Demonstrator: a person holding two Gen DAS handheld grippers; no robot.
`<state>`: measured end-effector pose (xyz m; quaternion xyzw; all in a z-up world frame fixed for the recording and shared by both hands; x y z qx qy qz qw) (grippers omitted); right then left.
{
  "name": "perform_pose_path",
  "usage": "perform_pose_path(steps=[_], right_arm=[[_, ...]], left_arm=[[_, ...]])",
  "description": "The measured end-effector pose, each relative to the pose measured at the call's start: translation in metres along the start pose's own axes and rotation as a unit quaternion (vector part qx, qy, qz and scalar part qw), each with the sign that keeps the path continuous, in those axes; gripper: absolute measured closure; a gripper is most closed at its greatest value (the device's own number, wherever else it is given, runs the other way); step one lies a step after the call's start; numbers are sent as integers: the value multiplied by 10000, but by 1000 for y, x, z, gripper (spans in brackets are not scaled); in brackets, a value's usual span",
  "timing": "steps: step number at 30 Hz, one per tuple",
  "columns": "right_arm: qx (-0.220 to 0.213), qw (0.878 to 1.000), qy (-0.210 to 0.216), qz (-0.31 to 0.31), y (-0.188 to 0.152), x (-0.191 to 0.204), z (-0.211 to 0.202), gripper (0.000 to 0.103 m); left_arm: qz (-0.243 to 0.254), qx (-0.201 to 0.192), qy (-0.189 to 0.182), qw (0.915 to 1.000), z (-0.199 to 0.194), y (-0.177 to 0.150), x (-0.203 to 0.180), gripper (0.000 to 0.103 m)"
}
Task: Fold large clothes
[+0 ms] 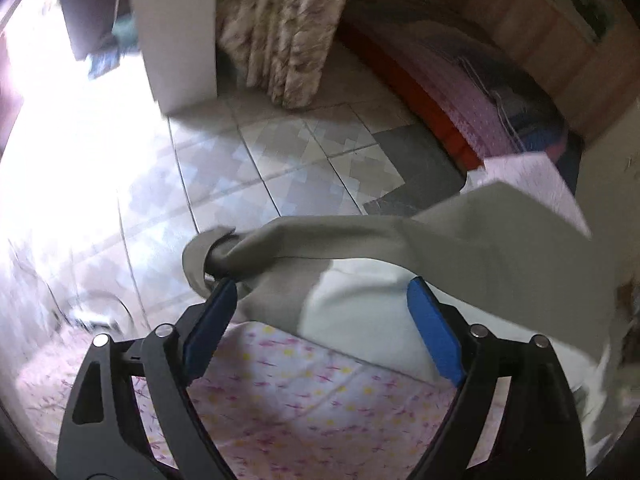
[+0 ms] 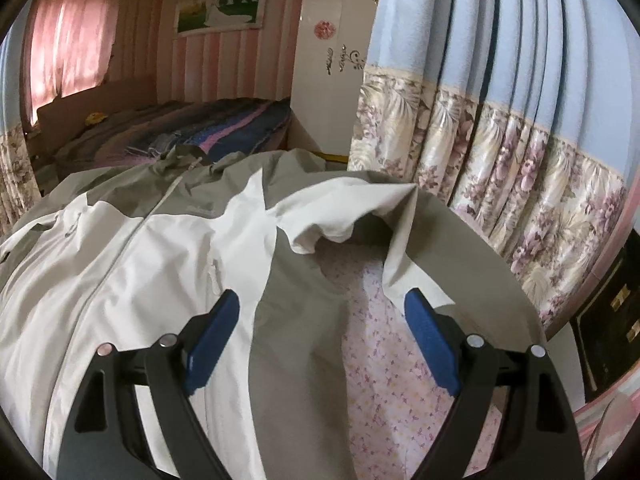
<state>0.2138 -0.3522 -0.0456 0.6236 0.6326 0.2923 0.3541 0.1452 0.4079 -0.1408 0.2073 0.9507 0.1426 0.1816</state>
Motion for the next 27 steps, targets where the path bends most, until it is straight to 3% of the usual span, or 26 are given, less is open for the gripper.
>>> perform_pose_path(steps=[5,7,10,11,12,20,24,27], right_arm=[[-4,10000,52,57,1,3,4,18],[-18,10000,65,9,2,7,4,18],[-12,9999,61,-132,1,14,4,18],[-6,9998,48,-174,1,16,5,18],[1,9998,31,-221,1,18,5,18],[-19,9997,-33,-246,3,12,4,18],[-49,9998,-19,-192,9,7,5,18],[-67,9998,-35,-207,12,6,7,18]], left_arm=[[-346,311,-322,9984,18,2,9,16],[-422,333,-502,9973,20,5,10,22],[-533,283,-1003,9931,22,15,4,64],[-507,294,-1051,9927,23,17,0,89],[-464,316,-951,9939,26,20,-5,95],[362,-422,-270,9981,3,29,-46,100],[879,-964,-17,9914,-28,27,-80,100],[1332,-1360,13,9817,-55,17,-119,100]])
Point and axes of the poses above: each gripper's, at about its wrist camera, not at the fingertips, and z roughly the way its jaws point, x to its left, y to its top, the point moved 4 cm from there along z, roughly the way its jaws point, and after that the axes turned 2 degrees about x, right-handed, at the moved point
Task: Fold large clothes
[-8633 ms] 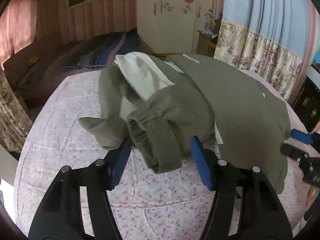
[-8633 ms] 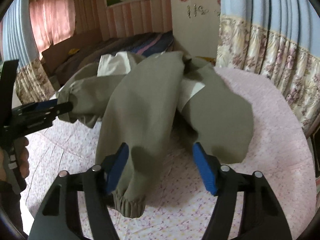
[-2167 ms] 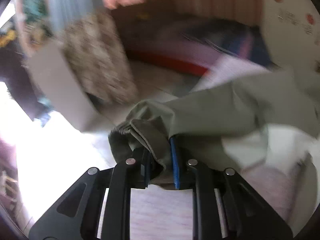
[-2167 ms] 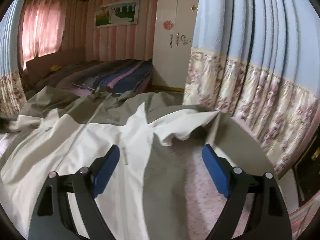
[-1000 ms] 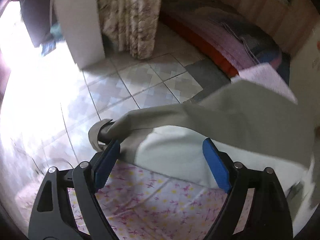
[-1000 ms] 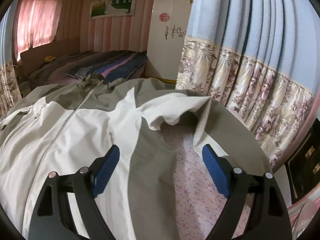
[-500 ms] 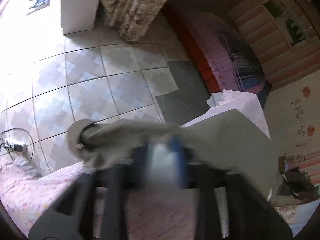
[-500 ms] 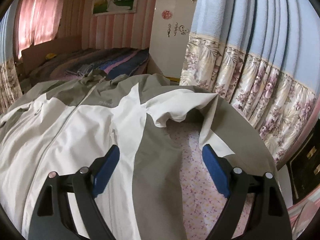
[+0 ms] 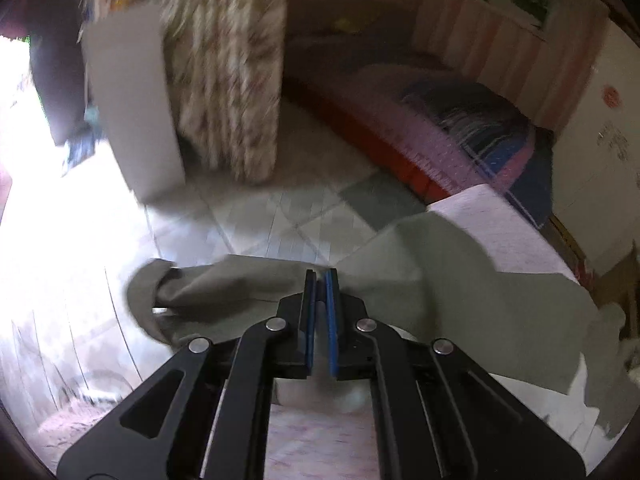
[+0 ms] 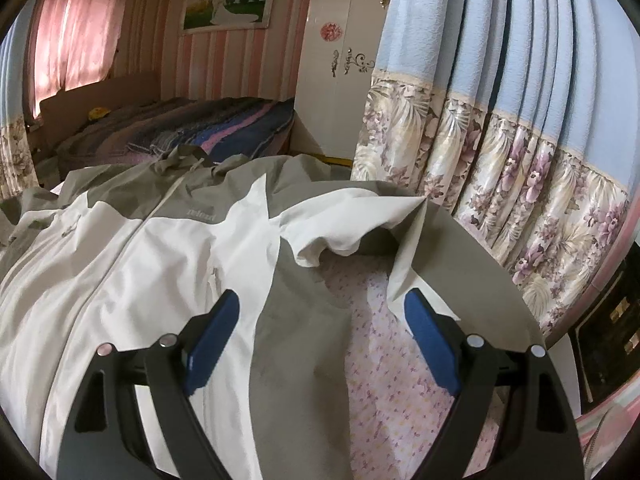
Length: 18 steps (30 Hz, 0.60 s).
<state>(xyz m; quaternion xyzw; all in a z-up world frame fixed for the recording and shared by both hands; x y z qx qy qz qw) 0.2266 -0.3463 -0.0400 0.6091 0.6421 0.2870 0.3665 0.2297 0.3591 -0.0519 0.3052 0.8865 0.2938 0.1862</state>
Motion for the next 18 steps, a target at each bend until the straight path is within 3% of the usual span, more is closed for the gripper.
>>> perform_pose_path(steps=[5,9,12,13,15,18], right_arm=[[-42,10000,-21,-14,2,-3,0,18],[-63,9999,-77,115,2,-12,-1,18],[6,9990,-36,438,0,-25,2,18],[42,9984,-1,563,-1,-28,3,18],[180,9963,92,833,-3,-36,7,18],[340,9938,121,1050,-7,-43,11,18]], left_arm=[[1039,-592,-415,9920,-56,-7,-97,101],[2099,-976,-915,9685,-105,-42,-190,101],[3146,-1122,-1358,9327,-143,-97,-259,101],[3555,-1045,-1540,9160,-149,-122,-283,101],[4467,-676,-1779,8742,-152,-178,-325,99],[5237,-234,-1990,8280,-146,-242,-351,94]])
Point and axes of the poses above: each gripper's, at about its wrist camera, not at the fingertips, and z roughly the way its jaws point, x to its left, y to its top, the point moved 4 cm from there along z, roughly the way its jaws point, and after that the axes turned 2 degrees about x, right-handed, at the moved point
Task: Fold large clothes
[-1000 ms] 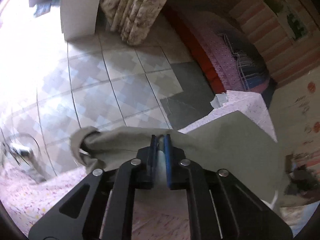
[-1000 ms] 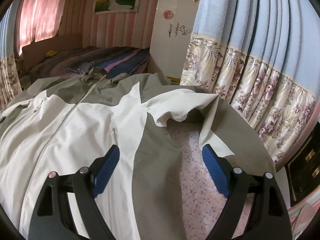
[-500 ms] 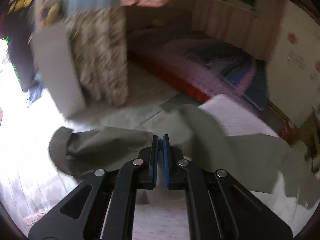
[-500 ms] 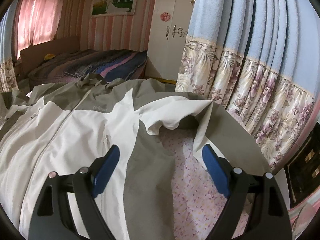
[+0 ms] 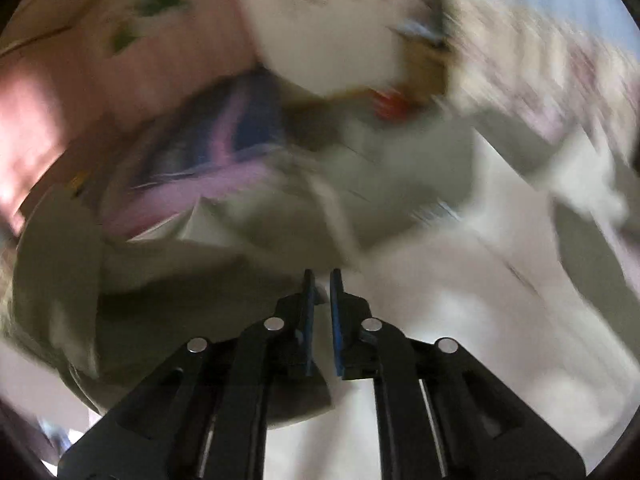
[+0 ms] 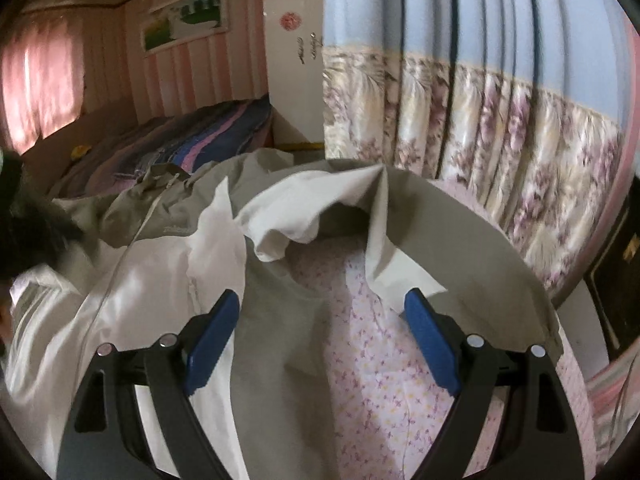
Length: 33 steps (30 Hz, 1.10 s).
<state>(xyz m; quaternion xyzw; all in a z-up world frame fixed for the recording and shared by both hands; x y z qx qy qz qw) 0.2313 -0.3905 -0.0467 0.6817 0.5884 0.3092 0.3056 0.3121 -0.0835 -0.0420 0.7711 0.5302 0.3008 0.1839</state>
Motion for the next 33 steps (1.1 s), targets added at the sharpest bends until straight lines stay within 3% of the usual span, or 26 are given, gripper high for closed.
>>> perform_pose_path(steps=[2,5,6,9,12,16,19,22,27,33], right_arm=[[64,10000,30,36,0,-1,0,18],[75,9999,70,-123,4,7,-1,18],[54,9998,72,-200,6,11,-2,18],[-3,9988,148,-458,15,31,-1,18],[-94,9967,230,-773,20,58,0,18],[18,9930,341,-1132,22,87,9,18],[15,9889,385,-1432,26,107,9,18],[-89,9858,398,-1632,33,123,5,18],[-329,9802,581,-1866,42,164,-12,18],[-335,9668,1371,-2130,27,242,-28,18]], left_arm=[[270,74,-88,9996,4,-10,-18,84],[367,-11,-152,9992,-9,-18,-17,29],[390,-139,-34,9991,-18,-20,-10,21],[295,-514,430,9973,-43,-16,11,18],[-256,-705,508,9959,-60,-16,49,13],[-1188,-567,382,9906,-60,-25,107,12],[-1874,-348,247,9814,-45,-48,145,12],[-2263,-119,409,9731,-24,-71,179,12],[-2470,-86,562,9673,-19,-94,221,12],[-2084,-66,1005,9728,-19,-107,253,11]])
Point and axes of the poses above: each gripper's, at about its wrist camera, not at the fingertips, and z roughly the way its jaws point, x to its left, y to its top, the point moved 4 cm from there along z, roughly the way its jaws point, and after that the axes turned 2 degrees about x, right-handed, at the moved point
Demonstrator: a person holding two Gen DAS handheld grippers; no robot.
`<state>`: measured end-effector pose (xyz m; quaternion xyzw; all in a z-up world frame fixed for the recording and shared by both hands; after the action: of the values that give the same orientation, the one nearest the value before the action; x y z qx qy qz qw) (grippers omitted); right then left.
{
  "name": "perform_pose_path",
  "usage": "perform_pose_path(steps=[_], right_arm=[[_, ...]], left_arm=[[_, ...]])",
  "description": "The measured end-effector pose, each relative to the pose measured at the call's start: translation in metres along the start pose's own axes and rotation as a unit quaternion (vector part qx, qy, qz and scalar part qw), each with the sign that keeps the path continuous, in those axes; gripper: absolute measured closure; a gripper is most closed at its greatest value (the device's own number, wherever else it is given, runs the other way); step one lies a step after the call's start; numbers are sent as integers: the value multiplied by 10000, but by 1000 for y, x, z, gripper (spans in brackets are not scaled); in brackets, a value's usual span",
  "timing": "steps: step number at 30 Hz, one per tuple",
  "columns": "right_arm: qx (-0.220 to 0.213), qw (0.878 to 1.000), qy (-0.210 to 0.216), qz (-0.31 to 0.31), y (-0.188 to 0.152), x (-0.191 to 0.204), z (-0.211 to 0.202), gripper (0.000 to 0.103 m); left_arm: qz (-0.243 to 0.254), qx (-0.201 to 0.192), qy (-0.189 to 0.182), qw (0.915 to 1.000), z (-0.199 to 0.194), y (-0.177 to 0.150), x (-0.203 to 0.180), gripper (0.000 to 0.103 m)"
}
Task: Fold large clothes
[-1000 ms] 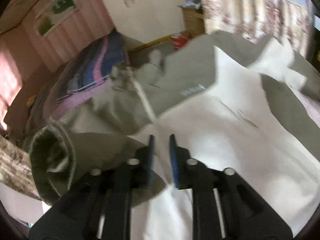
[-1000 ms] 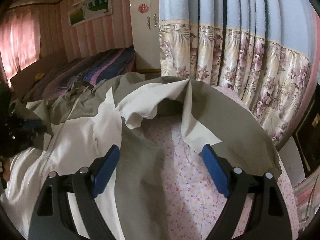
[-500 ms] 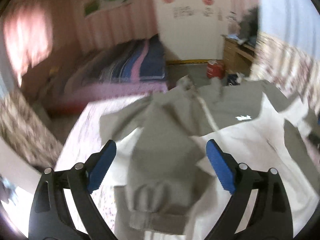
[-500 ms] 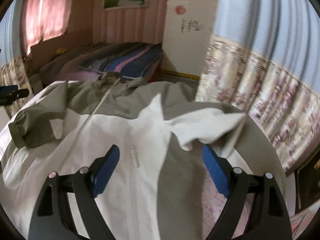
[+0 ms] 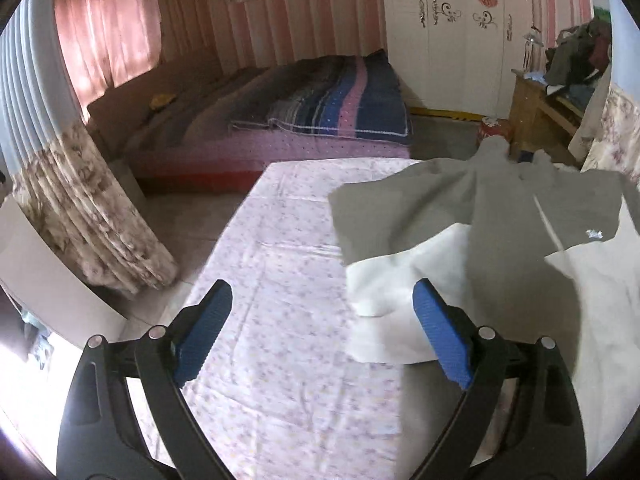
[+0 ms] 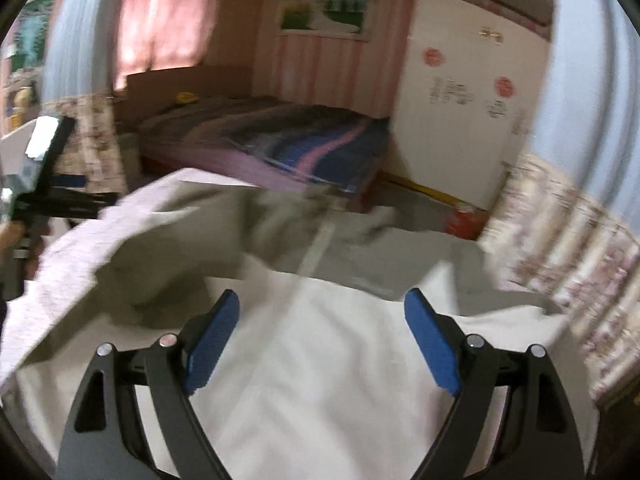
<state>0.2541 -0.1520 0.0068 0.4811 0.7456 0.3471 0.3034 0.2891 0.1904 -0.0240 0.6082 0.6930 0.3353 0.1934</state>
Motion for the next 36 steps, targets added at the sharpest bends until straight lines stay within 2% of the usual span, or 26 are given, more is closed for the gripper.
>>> perform_pose_path(steps=[6,10,11,12,13,14,17,20,21,22,24,25,26,27,28,29,31,33,34,36], right_arm=[[131,9922,1011,-714,7,105,24,18],[441,9866,1146,-1078,-3,148,54,19],[483,9866,1081,-1118,-6,150,61,27],[525,9872,966,-1153,-7,150,71,60],[596,9870,965,-1135,-5,147,80,84],[662,9876,966,-1048,-4,140,85,97],[454,9943,876,-411,15,96,87,97],[84,9980,455,420,39,19,71,97],[10,9961,186,863,44,-22,67,96],[101,9927,-6,1203,44,-54,68,95],[701,9780,-19,1962,31,-123,85,89],[738,9741,-389,2100,22,-154,85,88],[804,9730,-939,1951,16,-179,81,78],[817,9706,-1233,1899,10,-196,77,57],[761,9672,-1362,2002,5,-212,69,46],[645,9641,-1302,2225,0,-224,61,39],[542,9643,-785,2469,-8,-229,54,38],[601,9748,-314,2125,-6,-200,68,29],[631,9785,-148,1957,-6,-183,76,28],[765,9852,7,1532,-5,-150,101,25]], left_arm=[[110,26,82,9999,7,-5,10,11],[342,-47,286,9990,3,-10,4,10],[382,-31,317,9988,3,-11,3,10],[404,-16,327,9986,3,-11,2,10],[414,-1,333,9986,4,-11,2,10],[414,28,324,9986,6,-10,1,10],[399,42,248,9989,7,-8,-2,10],[409,28,170,9990,10,-4,-9,9],[421,32,149,9990,11,-3,-12,9],[440,36,132,9989,12,-1,-15,9],[466,43,95,9989,17,4,-24,7],[466,49,73,9989,19,6,-27,7],[465,58,34,9989,21,8,-32,7],[470,68,-4,9989,23,10,-36,6],[473,70,-27,9989,25,11,-39,5],[475,69,-83,9988,26,13,-44,3],[501,145,-244,9983,33,15,-54,3],[487,240,-247,9982,42,17,-62,3],[458,288,-269,9982,46,17,-66,3],[411,332,-384,9979,48,17,-75,3]])
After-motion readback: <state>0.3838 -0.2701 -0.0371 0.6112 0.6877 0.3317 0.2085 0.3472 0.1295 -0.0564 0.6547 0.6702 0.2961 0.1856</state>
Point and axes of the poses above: each gripper's, at about its wrist camera, not at the fingertips, and z roughly the way its jaws point, x to its left, y to its top, the point moved 4 cm from there along z, roughly the way its jaws point, and after that the axes turned 2 degrees about x, right-handed, at the moved point
